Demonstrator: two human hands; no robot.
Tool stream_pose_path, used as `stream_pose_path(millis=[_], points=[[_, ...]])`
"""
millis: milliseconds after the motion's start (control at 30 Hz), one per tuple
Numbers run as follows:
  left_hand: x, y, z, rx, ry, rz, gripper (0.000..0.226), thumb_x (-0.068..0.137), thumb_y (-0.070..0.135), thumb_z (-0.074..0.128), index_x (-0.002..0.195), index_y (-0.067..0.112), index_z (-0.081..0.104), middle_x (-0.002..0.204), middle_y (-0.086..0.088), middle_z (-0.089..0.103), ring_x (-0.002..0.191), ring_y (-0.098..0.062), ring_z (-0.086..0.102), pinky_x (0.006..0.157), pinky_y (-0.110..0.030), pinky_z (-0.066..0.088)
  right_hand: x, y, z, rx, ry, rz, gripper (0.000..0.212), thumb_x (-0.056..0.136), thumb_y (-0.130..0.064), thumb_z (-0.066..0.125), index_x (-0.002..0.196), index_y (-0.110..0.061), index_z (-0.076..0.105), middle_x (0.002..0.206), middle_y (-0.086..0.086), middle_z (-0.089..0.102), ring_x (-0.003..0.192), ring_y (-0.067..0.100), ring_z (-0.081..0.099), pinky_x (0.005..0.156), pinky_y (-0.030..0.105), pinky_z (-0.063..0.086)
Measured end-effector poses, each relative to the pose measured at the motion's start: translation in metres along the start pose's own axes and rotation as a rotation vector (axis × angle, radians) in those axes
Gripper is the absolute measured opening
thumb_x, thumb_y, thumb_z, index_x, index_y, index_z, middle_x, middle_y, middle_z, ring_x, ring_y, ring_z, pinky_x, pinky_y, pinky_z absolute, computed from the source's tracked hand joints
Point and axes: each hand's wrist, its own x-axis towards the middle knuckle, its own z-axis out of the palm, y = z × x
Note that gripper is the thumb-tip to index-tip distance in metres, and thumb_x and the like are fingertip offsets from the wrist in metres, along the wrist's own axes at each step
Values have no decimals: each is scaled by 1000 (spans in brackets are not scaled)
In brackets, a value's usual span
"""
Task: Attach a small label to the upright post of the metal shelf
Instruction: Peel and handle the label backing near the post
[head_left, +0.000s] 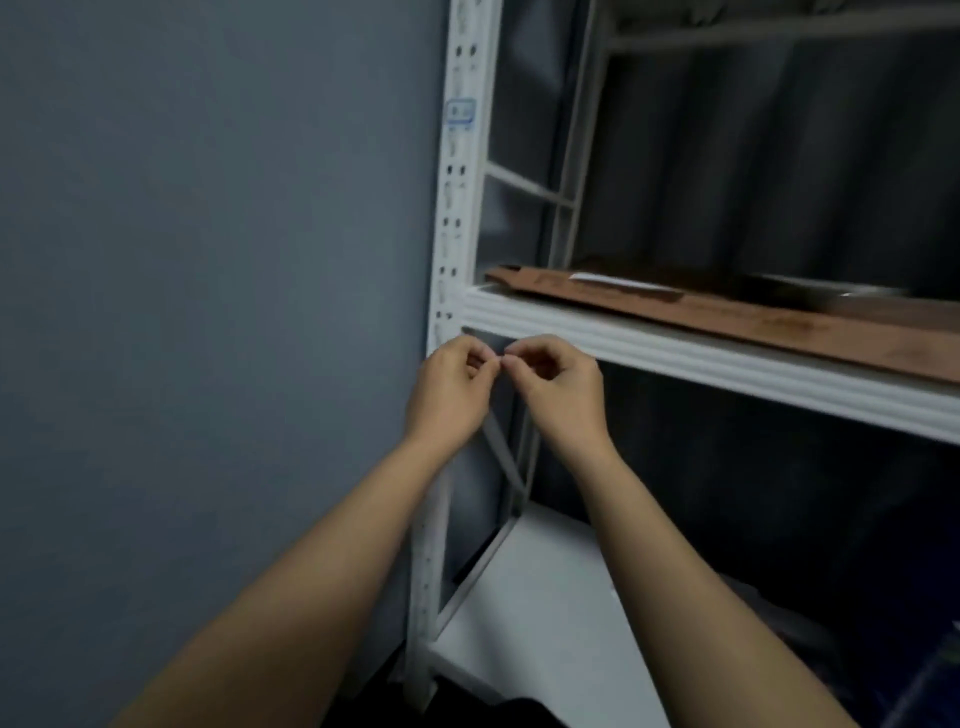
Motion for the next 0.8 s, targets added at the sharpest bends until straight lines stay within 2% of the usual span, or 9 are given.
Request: stream_pose_path(millis=[100, 200, 267, 367, 467, 600, 700, 800], points=[[-14, -51, -16, -30, 34, -59, 10, 86, 17, 65, 79, 15, 58, 76, 1, 63, 71, -12, 59, 69, -24, 48, -19, 34, 44, 69, -41, 121, 8, 83, -5, 70, 82, -13, 69, 72, -7, 65, 63, -3, 57, 63, 10, 45], [-23, -99, -23, -54, 28, -121, 17, 85, 13, 67, 75, 17, 55, 70, 9, 59, 64, 1, 54, 62, -9, 43, -41, 76, 84, 150, -46, 278, 10, 84, -3, 69, 81, -13, 68, 72, -3, 66, 61, -3, 58, 63, 12, 47], [-25, -129, -19, -56, 21, -168, 22, 85, 15, 68, 71, 21, 52, 69, 10, 57, 62, 3, 52, 60, -8, 42, -51, 105, 105, 187, -15, 380, 14, 85, -4, 68, 80, -17, 68, 71, -4, 66, 62, -2, 59, 66, 17, 49], [-26, -168, -5, -93, 86, -220, 28, 85, 18, 68, 66, 21, 48, 63, 8, 52, 56, 2, 47, 57, -10, 40, -56, 141, 130, 229, 41, 472, 7, 87, -4, 66, 89, -10, 68, 72, -3, 64, 64, 1, 58, 67, 16, 50], [-23, -192, 12, -127, 125, -281, 31, 85, 21, 68, 63, 22, 46, 57, 11, 45, 49, 4, 43, 52, -9, 36, -52, 166, 144, 240, 158, 472, 11, 90, -6, 63, 100, -7, 66, 82, -1, 65, 69, -4, 60, 67, 10, 48], [-14, -211, 30, -104, 68, -311, 29, 90, 24, 61, 63, 22, 51, 56, 12, 51, 52, 10, 51, 49, -5, 36, -40, 192, 160, 166, 264, 422, 19, 95, -18, 56, 113, -15, 60, 109, 6, 62, 88, 2, 60, 76, 14, 51], [-5, -222, 40, -106, 107, -292, 25, 93, 19, 57, 70, 27, 53, 68, 13, 57, 62, 13, 55, 55, -4, 39, -39, 202, 170, 155, 282, 369, 22, 100, -20, 45, 116, -13, 59, 114, 5, 59, 94, 3, 61, 75, 17, 53], [2, -231, 49, -88, 174, -246, 19, 92, 17, 56, 79, 31, 53, 88, 7, 60, 74, 9, 55, 62, -4, 41, -38, 210, 175, 159, 328, 317, 20, 99, -18, 47, 115, -14, 58, 114, 4, 57, 100, 8, 59, 84, 29, 53]])
